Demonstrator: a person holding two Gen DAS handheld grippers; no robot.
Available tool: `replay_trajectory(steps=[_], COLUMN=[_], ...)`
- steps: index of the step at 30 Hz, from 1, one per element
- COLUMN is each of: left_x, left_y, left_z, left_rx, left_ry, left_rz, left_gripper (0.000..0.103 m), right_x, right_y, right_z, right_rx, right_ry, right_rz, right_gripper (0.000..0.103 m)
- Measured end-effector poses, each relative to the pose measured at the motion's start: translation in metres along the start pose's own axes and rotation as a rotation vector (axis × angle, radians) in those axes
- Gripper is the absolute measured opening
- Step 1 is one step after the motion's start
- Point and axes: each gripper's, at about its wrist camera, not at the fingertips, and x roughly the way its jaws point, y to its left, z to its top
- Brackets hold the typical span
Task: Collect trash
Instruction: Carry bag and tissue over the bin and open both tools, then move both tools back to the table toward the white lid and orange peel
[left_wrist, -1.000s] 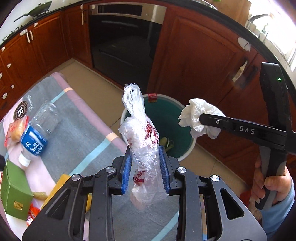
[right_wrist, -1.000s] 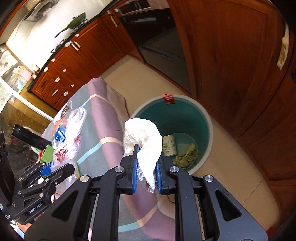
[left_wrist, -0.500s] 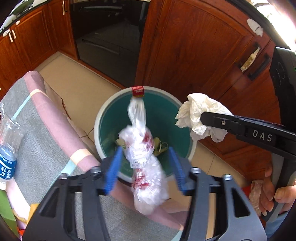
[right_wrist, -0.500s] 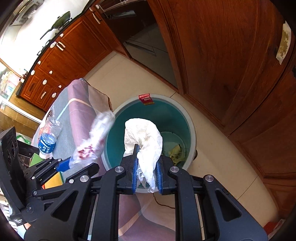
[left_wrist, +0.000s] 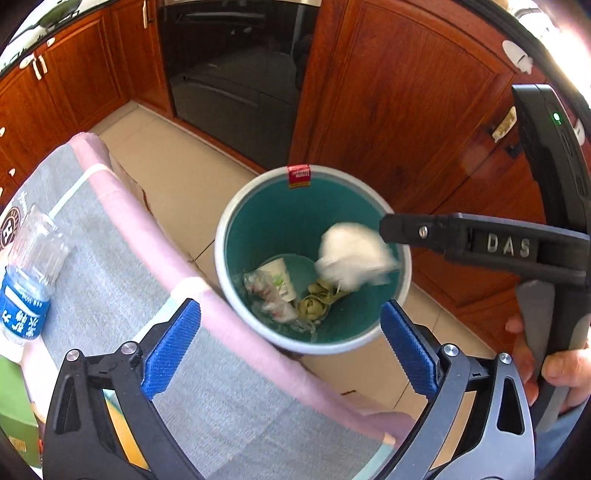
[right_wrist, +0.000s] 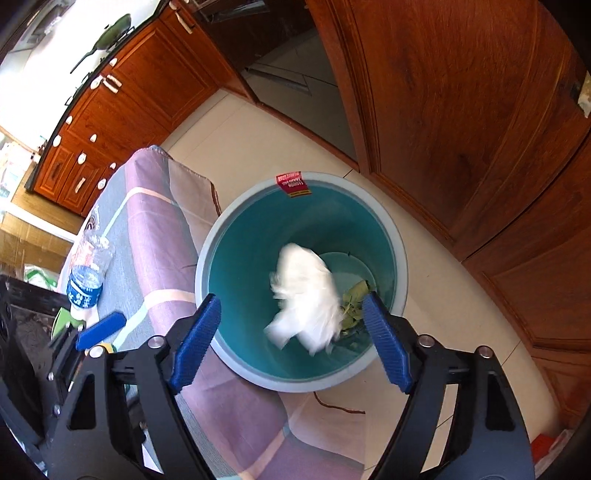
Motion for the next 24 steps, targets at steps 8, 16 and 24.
replay_trajectory(steps=[8, 16, 24], left_x=[-0.022, -0.06, -0.106], left_y=[0.012, 0.027, 0.054], left_z=[-0.019, -0.052, -0.098], left_rx=[-0.045, -0.085, -0.137], left_ry=[-0.012, -0.047, -0.094], left_rz=[-0.012, 0.009, 0.058], left_gripper=[0.098, 0.098, 0.098], right_x=[-0.005, -0.023, -0.038], right_y=[0.006, 0.038, 0.085], right_z=[-0.009, -0.033, -0.063], right_rx=[0.018, -0.029, -0.105], right_ry=[0.022, 0.013, 0.009], right_rz=[-0.042, -0.03, -0.007], right_gripper=[0.084, 0.084, 0.084])
